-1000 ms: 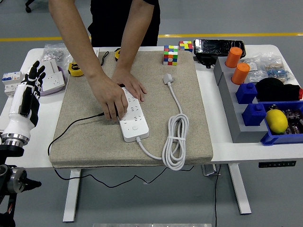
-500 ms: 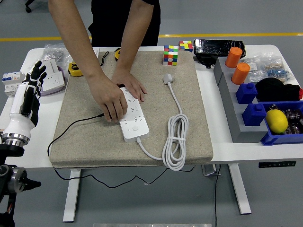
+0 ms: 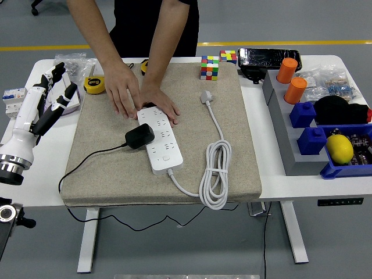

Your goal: Pick up the plug,place it near the board,insert it into the board,press the button

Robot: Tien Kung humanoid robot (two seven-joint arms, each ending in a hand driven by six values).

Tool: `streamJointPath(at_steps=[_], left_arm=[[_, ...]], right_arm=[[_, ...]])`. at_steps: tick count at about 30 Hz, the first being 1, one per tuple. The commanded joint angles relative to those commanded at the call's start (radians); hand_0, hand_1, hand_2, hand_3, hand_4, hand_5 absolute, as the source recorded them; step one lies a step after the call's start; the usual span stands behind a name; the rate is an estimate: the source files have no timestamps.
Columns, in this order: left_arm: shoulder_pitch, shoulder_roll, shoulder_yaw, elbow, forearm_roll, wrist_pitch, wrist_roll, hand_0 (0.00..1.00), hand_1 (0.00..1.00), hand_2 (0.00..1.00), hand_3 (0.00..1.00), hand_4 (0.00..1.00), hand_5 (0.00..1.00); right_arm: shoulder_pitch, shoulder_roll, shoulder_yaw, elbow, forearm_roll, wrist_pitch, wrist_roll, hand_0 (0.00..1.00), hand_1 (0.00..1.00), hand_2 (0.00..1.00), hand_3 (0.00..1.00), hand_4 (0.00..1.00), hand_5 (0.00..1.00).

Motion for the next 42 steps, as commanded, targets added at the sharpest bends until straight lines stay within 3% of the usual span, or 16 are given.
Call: streamJointPath(at_steps=[5,6,11,12,17,18,20,31,42], left_arm=[[-0.041,0.047,0.128,0.000,0.208,-0.064,0.059,0.755,0.709,0.699,0.930,0.950,0.473],[-0.050,0.052,0.154,0.000,0.246,-0.070,0.066,0.410,0.393,0.446,0.898,0.762,0.215],[-0.109,0.064,0.270,0.003,0.359,-0.081,0.096,0.410,0.393,0.446,0.898,0.762,0.215],[-0.119,0.066,0.290,0.007,0.368,-0.079,0.099,0.264,0.154,0.235,0.876,0.578,0.082],[-0.159,0.065,0.372,0.035,0.383,-0.065,0.113,0.264,0.154,0.235,0.876,0.578,0.082],[-0.161,0.064,0.377,0.038,0.384,-0.065,0.114,0.210,0.074,0.157,0.876,0.507,0.002],[-0.174,0.055,0.397,0.054,0.388,-0.080,0.128,0.210,0.074,0.157,0.876,0.507,0.002],[-0.261,0.051,0.533,0.244,0.354,-0.234,0.185,0.167,0.068,0.155,0.879,0.513,0.002],[-0.267,0.049,0.549,0.288,0.366,-0.233,0.184,0.161,0.063,0.155,0.867,0.508,0.002]], right_arm=[[0.002,-0.002,-0.001,0.000,-0.002,0.000,0.000,0.827,0.751,0.749,0.788,0.998,0.933],[0.002,-0.002,-0.002,0.000,-0.002,0.000,0.000,0.827,0.751,0.749,0.788,0.998,0.933],[0.006,-0.004,-0.003,0.000,-0.001,0.000,-0.001,0.827,0.751,0.749,0.788,0.998,0.933],[0.006,-0.004,-0.003,0.000,0.000,0.000,-0.001,0.827,0.751,0.749,0.788,0.998,0.933],[0.007,-0.005,-0.001,0.000,0.001,-0.001,-0.002,0.827,0.751,0.749,0.788,0.998,0.933],[0.007,-0.005,-0.001,0.000,0.001,-0.001,-0.002,0.826,0.751,0.748,0.788,0.998,0.933],[0.007,-0.004,-0.002,0.000,0.001,0.000,-0.003,0.826,0.751,0.748,0.788,0.998,0.933],[0.019,-0.005,-0.011,0.000,0.008,0.000,0.000,0.827,0.751,0.749,0.788,0.998,0.932],[0.014,-0.004,-0.009,0.000,0.006,0.000,-0.002,0.827,0.751,0.747,0.788,0.998,0.931]])
